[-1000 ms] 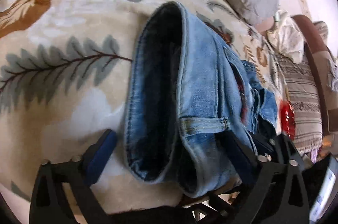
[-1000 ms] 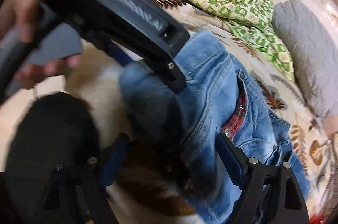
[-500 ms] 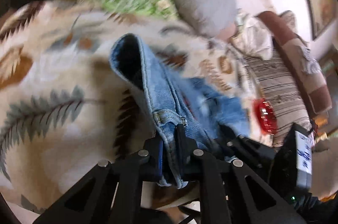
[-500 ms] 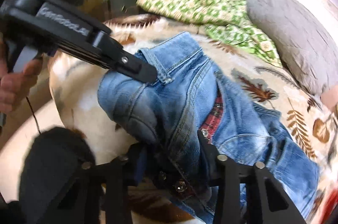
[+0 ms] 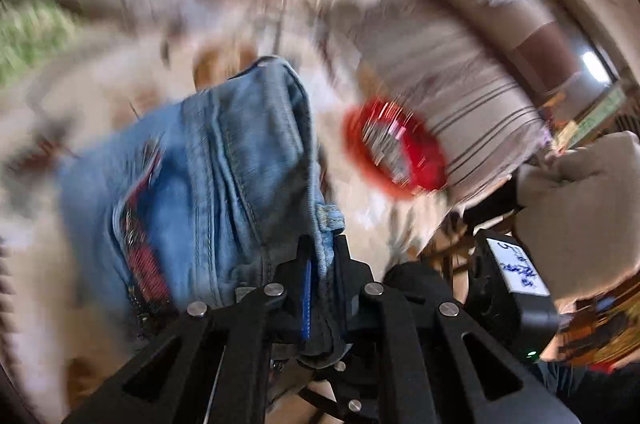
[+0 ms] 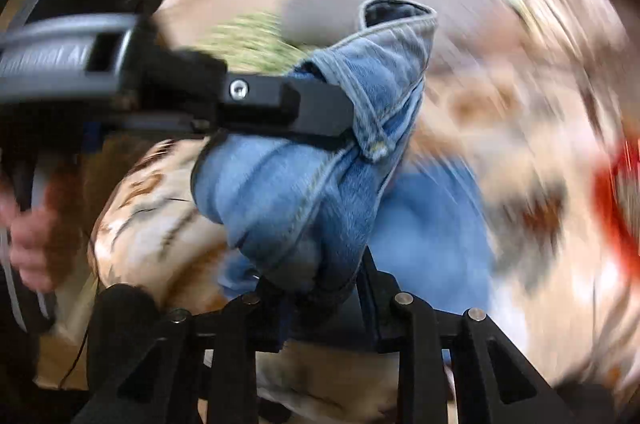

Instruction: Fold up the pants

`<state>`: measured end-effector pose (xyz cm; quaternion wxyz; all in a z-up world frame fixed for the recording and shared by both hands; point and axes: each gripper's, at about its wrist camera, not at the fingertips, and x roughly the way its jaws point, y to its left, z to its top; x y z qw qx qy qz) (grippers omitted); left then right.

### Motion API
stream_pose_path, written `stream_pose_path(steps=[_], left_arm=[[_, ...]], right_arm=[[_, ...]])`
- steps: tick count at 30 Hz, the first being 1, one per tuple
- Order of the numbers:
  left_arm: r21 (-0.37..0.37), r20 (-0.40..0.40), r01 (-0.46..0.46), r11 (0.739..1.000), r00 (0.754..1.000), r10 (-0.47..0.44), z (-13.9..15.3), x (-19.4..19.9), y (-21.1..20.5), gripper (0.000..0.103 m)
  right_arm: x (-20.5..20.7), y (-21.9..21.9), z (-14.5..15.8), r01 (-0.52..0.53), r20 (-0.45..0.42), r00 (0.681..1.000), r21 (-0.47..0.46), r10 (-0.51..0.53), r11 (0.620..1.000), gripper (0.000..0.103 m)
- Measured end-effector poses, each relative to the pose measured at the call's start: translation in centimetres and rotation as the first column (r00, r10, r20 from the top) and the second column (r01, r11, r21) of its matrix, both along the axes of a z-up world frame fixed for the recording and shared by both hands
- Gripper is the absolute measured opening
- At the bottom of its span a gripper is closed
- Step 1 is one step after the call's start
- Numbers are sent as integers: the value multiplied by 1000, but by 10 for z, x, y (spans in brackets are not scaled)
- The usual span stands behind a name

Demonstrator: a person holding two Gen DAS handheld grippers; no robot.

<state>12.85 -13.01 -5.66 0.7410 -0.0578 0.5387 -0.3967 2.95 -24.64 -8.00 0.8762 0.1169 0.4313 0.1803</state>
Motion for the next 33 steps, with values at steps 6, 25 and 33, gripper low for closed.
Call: stream_pose_path(steps=[6, 25, 33], left_arm=[[61, -138, -16, 998, 990, 24, -70, 26, -38, 12], [90, 225, -180, 980, 962, 156, 51, -30, 96, 102], [162, 319, 19, 987, 945, -71, 20, -67, 98, 102]], right_arm=[[8, -51, -47, 166, -221, 967, 176, -125, 970, 31], [-11, -61, 36, 57, -36, 998, -18, -57, 998, 72], [34, -77, 24, -19, -167, 986, 45, 26, 999, 72]])
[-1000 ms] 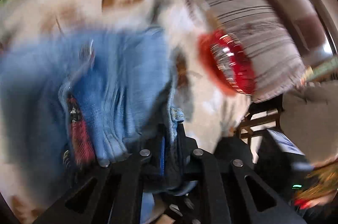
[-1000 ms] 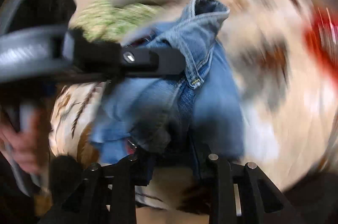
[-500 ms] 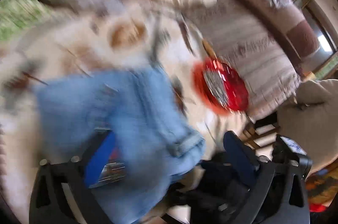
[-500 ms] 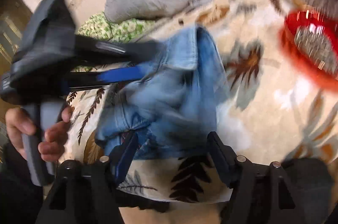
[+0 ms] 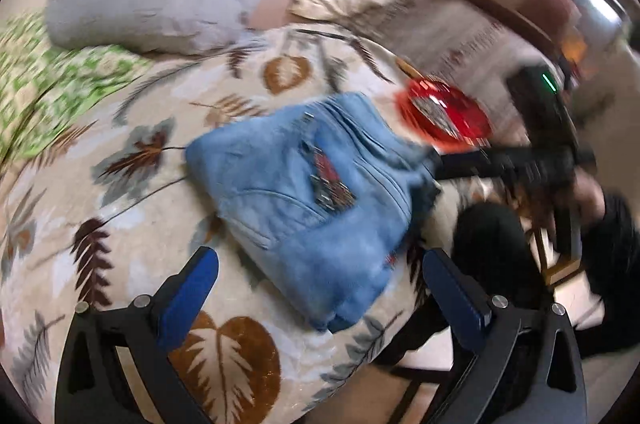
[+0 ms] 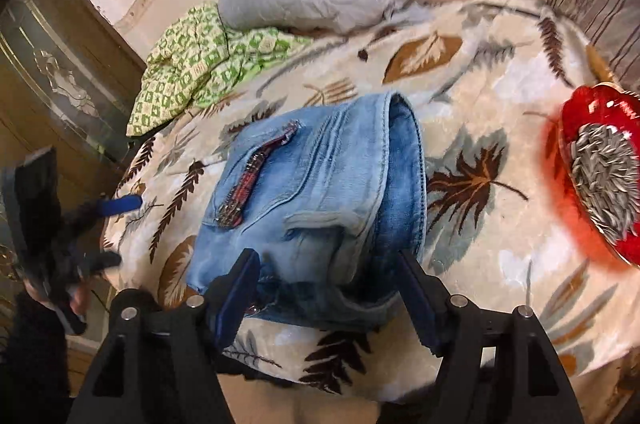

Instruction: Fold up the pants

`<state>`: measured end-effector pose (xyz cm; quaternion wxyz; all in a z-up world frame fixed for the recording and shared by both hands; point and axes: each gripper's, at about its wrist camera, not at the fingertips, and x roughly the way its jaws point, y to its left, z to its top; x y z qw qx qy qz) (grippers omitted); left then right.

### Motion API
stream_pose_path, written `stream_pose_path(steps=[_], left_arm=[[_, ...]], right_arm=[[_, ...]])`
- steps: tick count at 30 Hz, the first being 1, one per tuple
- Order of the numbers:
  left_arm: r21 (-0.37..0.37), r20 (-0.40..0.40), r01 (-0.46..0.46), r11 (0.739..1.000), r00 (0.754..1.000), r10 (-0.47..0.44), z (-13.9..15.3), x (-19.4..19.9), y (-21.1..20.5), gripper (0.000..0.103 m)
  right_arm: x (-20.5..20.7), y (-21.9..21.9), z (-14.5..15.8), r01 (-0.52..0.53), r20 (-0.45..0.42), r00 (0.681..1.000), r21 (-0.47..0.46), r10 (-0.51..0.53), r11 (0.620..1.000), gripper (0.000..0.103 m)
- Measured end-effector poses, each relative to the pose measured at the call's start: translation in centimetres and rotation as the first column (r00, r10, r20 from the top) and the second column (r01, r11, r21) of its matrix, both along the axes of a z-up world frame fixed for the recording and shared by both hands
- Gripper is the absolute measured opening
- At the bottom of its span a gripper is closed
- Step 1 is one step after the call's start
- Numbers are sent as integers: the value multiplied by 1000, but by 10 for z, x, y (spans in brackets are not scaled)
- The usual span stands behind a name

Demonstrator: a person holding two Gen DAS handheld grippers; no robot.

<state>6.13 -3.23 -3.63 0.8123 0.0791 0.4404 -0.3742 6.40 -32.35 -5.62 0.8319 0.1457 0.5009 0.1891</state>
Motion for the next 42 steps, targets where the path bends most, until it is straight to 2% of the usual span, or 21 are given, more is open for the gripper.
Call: stream_pose_path(steps=[4, 8, 9, 11, 12, 13, 14, 15, 16, 21, 24, 26, 27, 28, 29, 30, 31, 33, 37, 40, 42], left_arm=[[84, 52, 94, 992, 994, -98, -19, -8, -21, 102], [183, 77, 119, 976, 988, -135, -38, -12, -33, 102], [223, 95, 113, 968, 986, -136, -43, -12, -35, 102], [280, 128, 100, 955, 982, -140, -49, -13, -37, 98], [296, 137, 97, 950, 980, -143, -51, -13, -37, 81], [294, 116, 108, 950, 982, -148, -52, -12, -36, 46], [256, 51, 128, 958, 988, -146, -52, -8, -33, 29], [245, 47, 108, 963, 991, -123, -50, -6, -30, 15], [245, 57, 103, 964, 991, -120, -47, -7, -27, 13], [202, 7, 108, 973, 994, -112, -52, -10, -12, 12], [204, -40, 94, 975, 995, -87, -70, -6, -14, 12], [203, -51, 61, 977, 997, -52, -76, -1, -19, 12], [200, -42, 54, 978, 998, -47, -74, -2, -18, 15], [191, -32, 48, 980, 999, -42, -70, -4, -15, 16], [183, -28, 39, 982, 999, -34, -66, -6, -11, 19], [168, -27, 25, 986, 999, -21, -59, -10, -6, 31], [151, -29, 18, 988, 999, -14, -54, -12, -2, 51], [103, 12, -17, 995, 1000, 16, -40, -24, 8, 76], [89, 44, -31, 996, 999, 27, -34, -42, 4, 77], [146, 92, -15, 989, 996, 1, -45, -54, -13, 77], [217, 139, 14, 976, 989, -45, -55, -61, -29, 77]], right_arm=[[18, -2, -12, -52, -58, 997, 34, 54, 998, 72], [25, 0, -19, -96, -59, 993, 54, 99, 994, 72], [24, 1, -19, -102, -48, 993, 49, 104, 994, 70], [22, 7, -18, -130, -20, 991, 31, 131, 991, 55], [21, 10, -17, -145, -11, 989, 24, 145, 989, 37], [19, 15, -16, -163, -3, 987, 6, 163, 987, 35], [17, 19, -15, -174, 8, 985, -19, 175, 984, 35], [14, 23, -12, -195, 23, 980, -45, 196, 980, 34], [12, 24, -9, -211, 33, 976, -51, 213, 976, 33], [-1, 20, 6, -261, 63, 962, -77, 266, 962, 29], [1, 28, -15, -271, 7, 961, -181, 276, 945, 28], [7, 28, -32, -259, -28, 966, -182, 259, 948, 29], [8, 24, -34, -248, -32, 969, -159, 246, 956, 33], [7, 19, -32, -234, -26, 972, -137, 233, 963, 45], [6, 16, -28, -224, -24, 975, -137, 222, 965, 56], [3, 13, -24, -211, -20, 977, -148, 211, 966, 73], [-3, 7, -14, -195, 0, 980, -159, 197, 968, 74], [-15, -2, -1, -207, 40, 976, -150, 215, 967, 74], [-32, -2, 2, -268, 60, 955, -250, 291, 930, 74], [-31, 10, -11, -320, 29, 939, -291, 343, 902, 74], [-26, 17, -20, -342, 22, 932, -286, 363, 895, 74]])
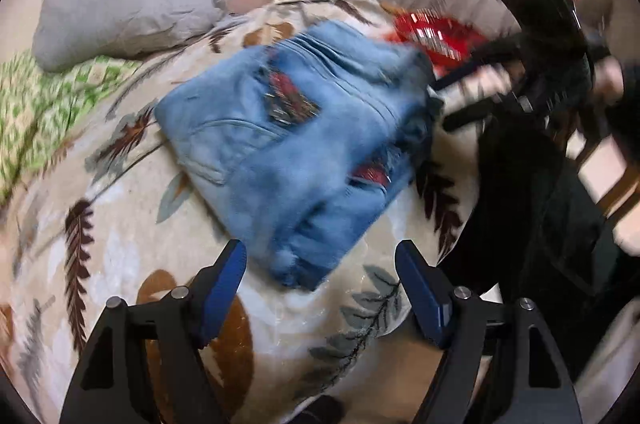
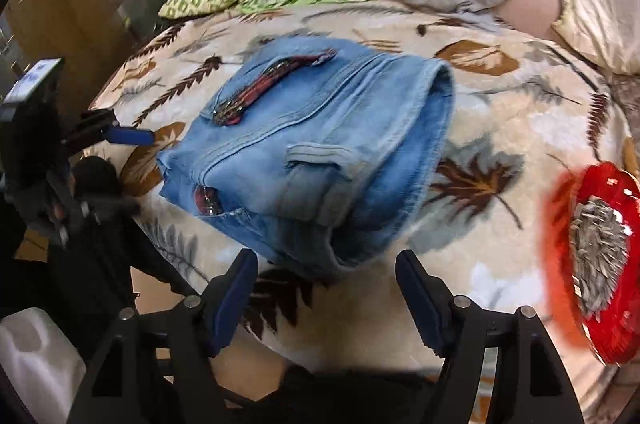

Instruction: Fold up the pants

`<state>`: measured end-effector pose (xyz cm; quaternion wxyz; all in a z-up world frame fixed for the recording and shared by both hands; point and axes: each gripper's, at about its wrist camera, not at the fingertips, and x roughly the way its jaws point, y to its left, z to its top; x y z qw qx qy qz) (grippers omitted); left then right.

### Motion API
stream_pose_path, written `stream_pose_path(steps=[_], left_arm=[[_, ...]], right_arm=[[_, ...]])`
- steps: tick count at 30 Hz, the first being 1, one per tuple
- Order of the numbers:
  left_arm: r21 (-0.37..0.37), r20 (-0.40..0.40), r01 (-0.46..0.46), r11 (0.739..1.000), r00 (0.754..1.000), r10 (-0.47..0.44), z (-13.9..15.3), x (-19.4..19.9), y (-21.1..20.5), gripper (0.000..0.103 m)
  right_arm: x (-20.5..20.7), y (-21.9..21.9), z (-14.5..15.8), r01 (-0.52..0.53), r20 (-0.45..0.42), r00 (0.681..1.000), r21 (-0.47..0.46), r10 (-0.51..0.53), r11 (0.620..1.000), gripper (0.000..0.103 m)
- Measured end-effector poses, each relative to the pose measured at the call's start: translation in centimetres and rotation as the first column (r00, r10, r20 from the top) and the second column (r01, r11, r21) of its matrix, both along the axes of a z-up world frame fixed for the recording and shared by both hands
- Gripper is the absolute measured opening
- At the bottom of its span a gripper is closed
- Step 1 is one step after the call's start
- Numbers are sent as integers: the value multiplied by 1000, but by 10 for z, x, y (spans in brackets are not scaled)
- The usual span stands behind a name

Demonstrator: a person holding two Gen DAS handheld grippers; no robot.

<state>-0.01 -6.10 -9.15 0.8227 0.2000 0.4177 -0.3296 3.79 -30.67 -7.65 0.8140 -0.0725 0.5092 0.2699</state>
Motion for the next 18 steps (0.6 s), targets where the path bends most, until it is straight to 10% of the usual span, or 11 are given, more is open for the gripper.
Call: stream_pose_path(steps=[3, 6, 9, 18], left_arm=[[78, 86, 44, 996, 995, -50, -7, -7, -16, 77], [130, 133, 42, 991, 989, -60, -13, -4, -25, 72], [149, 89, -3, 989, 996, -10, -23, 17, -24, 44], [42, -53, -17, 999, 998, 20, -22, 33, 3, 27]], right_arm=[[12, 7, -11, -2, -15, 1000, 2, 2, 1000, 74], [17, 14, -17, -28, -28, 999, 8, 28, 1000, 52], [15, 21, -16, -61, -38, 997, 16, 61, 998, 33], [13, 20, -20, -65, -50, 997, -18, 64, 998, 28]])
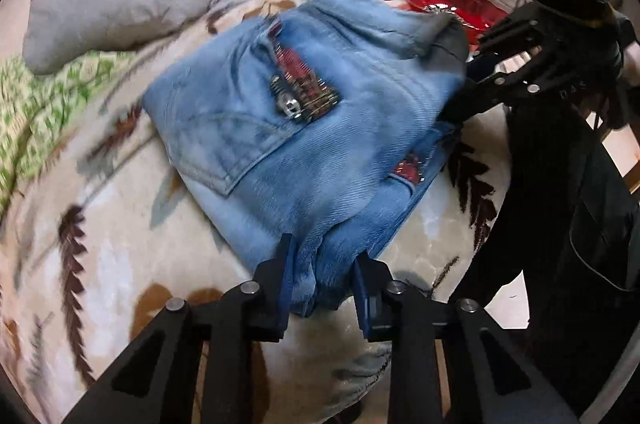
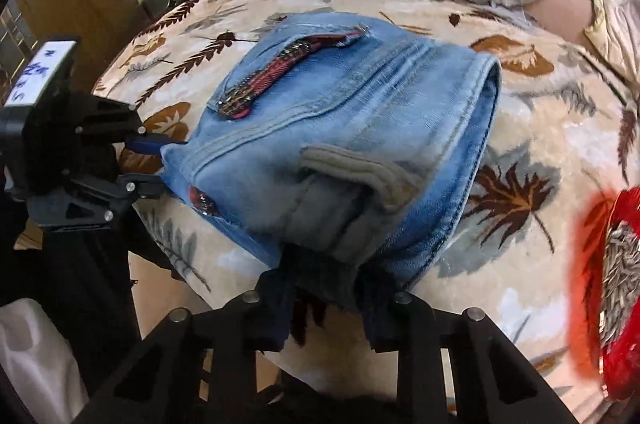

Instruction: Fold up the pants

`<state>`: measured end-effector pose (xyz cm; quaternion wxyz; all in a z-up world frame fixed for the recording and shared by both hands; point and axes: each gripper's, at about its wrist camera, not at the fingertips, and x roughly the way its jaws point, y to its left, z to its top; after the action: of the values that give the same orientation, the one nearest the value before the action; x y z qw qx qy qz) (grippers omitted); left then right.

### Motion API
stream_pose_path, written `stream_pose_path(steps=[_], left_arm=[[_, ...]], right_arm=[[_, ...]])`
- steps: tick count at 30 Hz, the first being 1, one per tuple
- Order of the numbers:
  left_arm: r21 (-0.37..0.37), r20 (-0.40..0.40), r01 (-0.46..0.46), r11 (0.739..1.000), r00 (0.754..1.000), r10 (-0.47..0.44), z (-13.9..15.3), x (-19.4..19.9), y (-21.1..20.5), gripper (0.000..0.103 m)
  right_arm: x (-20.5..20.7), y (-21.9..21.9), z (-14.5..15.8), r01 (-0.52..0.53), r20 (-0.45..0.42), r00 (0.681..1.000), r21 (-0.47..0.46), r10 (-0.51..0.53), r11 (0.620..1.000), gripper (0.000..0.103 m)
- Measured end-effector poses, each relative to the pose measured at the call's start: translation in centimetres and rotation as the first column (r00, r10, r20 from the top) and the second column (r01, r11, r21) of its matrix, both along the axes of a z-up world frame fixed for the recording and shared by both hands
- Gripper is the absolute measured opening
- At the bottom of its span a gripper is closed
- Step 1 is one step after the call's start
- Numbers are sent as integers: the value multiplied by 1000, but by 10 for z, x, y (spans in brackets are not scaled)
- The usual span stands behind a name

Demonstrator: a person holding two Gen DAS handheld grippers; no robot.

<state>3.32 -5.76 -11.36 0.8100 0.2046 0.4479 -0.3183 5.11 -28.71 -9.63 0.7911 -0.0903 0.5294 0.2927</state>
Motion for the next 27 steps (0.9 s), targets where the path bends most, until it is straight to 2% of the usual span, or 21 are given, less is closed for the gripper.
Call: stream_pose_path(steps=[5, 6, 7, 8, 9, 10, 12, 15, 18, 20, 21, 24, 27], left_arm=[[4, 8, 5, 1000, 1000, -5, 2, 1, -4, 30], [-7, 9, 4, 1000, 1000, -4, 5, -2, -3, 36], [-12, 2, -1, 1000, 1000, 1, 8, -3, 0, 49], [-13, -15, -5, 1000, 1000, 5, 14, -5, 4, 57], [-21, -16, -10, 1000, 1000, 9, 22, -8, 9, 72], [-44, 7, -15, 999, 1000, 15, 33, -10, 15, 77], [-80, 32, -26, 996, 999, 28, 51, -5, 25, 79], [-109, 33, -107, 988, 993, 111, 68, 21, 34, 82], [-171, -58, -239, 956, 971, 233, 73, 69, 43, 83], [-219, -140, -315, 923, 947, 290, 68, 100, 48, 83], [-236, -191, -362, 902, 927, 323, 64, 118, 48, 83], [-253, -295, -436, 863, 885, 361, 44, 154, 43, 83], [-243, -357, -470, 848, 857, 372, 24, 185, 34, 83]], right_arm=[[0, -2, -1, 16, 1, 1000, 13, -16, 1000, 28], [-1, -3, 1, 19, 8, 1000, 20, -20, 1000, 31], [-2, -3, 3, 22, 12, 1000, 26, -23, 999, 35], [-4, -4, 6, 26, 15, 1000, 23, -26, 999, 37], [-7, -6, 9, 30, 20, 999, 9, -30, 1000, 51], [-10, -9, 16, 34, 34, 999, 0, -34, 999, 70], [-12, -17, 28, 59, 70, 996, 24, -61, 998, 74], [0, -32, 46, 117, 82, 989, 90, -125, 989, 74], [26, -40, 51, 205, 60, 975, 130, -214, 970, 74], [47, -44, 49, 268, 9, 962, 165, -273, 949, 74], [60, -46, 46, 303, -23, 952, 187, -305, 934, 74], [89, -49, 37, 375, -96, 927, 243, -362, 895, 74], [116, -50, 27, 426, -162, 904, 279, -395, 861, 74]])
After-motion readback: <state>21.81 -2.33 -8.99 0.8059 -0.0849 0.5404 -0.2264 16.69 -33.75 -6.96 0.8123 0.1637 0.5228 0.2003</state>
